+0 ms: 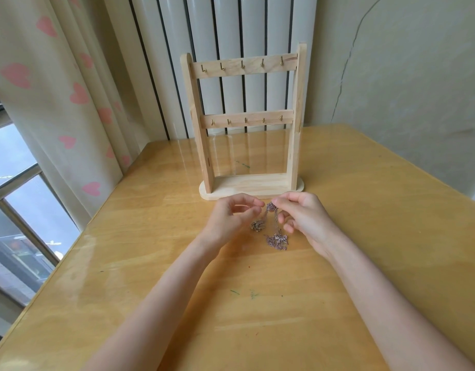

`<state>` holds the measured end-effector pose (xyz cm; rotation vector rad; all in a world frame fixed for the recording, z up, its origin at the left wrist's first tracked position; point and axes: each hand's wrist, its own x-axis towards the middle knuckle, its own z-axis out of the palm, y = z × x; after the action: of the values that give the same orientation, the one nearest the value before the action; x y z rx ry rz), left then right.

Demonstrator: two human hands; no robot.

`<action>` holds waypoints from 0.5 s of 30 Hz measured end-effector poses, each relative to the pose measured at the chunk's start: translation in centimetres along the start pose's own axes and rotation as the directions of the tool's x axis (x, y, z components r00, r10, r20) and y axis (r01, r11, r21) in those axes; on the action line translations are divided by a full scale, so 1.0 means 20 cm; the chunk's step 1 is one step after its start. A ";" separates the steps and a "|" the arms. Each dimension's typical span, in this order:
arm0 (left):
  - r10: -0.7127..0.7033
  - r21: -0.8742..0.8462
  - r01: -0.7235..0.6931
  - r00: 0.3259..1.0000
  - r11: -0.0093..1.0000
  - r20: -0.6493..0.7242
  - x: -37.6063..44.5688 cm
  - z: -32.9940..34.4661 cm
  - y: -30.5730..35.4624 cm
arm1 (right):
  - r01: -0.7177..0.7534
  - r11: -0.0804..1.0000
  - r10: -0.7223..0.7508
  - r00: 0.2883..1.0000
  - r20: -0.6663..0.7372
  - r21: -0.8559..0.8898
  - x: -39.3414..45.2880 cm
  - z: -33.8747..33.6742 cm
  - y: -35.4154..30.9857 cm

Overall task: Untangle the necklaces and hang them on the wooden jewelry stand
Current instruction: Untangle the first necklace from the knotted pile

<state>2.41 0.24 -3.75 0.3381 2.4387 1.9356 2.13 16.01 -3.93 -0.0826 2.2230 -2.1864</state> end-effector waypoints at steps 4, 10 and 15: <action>-0.010 -0.020 0.009 0.997 1.000 -0.071 0.00 0.00 0.02 | 0.025 1.000 -0.025 1.000 -0.003 0.018 0.00 0.00 0.01; -0.037 -0.044 0.036 0.999 0.998 -0.027 -0.01 0.02 0.02 | 0.051 0.998 -0.053 0.997 0.055 0.035 0.00 0.01 0.01; 0.064 0.053 -0.059 0.993 0.997 -0.100 0.00 0.01 0.01 | 0.033 0.999 -0.035 0.997 0.069 0.030 -0.01 0.01 0.00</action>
<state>2.54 0.55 -3.64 0.3272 2.5738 1.9652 2.24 15.88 -4.01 -0.1950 2.1684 -2.1965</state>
